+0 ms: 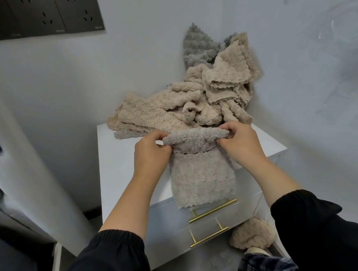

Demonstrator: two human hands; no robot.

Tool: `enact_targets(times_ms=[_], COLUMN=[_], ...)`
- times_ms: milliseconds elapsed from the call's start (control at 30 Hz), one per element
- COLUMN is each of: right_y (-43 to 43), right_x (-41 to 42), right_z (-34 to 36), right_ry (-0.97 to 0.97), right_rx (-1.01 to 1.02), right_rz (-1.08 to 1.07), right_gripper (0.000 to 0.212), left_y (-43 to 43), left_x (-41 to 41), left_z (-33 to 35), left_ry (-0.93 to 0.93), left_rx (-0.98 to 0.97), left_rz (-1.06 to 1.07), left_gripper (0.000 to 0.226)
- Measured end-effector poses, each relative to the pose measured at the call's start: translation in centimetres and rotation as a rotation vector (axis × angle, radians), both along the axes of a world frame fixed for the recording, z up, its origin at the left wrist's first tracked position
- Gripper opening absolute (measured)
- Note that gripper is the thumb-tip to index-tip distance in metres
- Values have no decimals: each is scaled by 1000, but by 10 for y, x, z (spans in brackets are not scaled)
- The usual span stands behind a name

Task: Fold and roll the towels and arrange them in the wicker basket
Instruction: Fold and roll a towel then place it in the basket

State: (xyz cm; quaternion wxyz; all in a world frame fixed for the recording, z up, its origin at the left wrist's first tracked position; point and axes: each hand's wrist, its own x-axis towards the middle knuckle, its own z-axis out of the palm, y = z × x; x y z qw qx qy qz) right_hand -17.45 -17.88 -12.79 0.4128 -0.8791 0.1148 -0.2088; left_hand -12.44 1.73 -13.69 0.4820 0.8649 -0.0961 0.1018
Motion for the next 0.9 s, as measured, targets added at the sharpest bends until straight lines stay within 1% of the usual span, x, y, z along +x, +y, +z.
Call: enact_targets(times_ms=[100,200,333,467,600,700,767,900], right_y=[-2,-7,-13,-21,-21,-18,-17,-15], right_x=[-3,-6,-13,-17,-15,-14,-13,-13], right_z=[0,0,5,4,-3,-9,-12,-8], right_ry=[40,139,267,400,338,362,390,397], right_rx=[-78,-178,-232,-214,-163,-134,-105,-24], right_rz=[20,50,128,246,236,214,223,234], right_gripper=[23,21,22,18,24,13,21,50], left_y=[4,10,17,18,14,12,12,12], left_x=[0,-1,-1,-4,-1,-1,0,1], left_z=[-3,-1,1,2,-3,-7,-8,-7], left_ry=[14,37,71,101,53,113,183,241], left_rx=[85,226,350,318,339,347,338,357], left_rz=[-45,-126,-258,-294,-284,-291,-295,-324], left_gripper=[24,22,21,25,13,10,18,49])
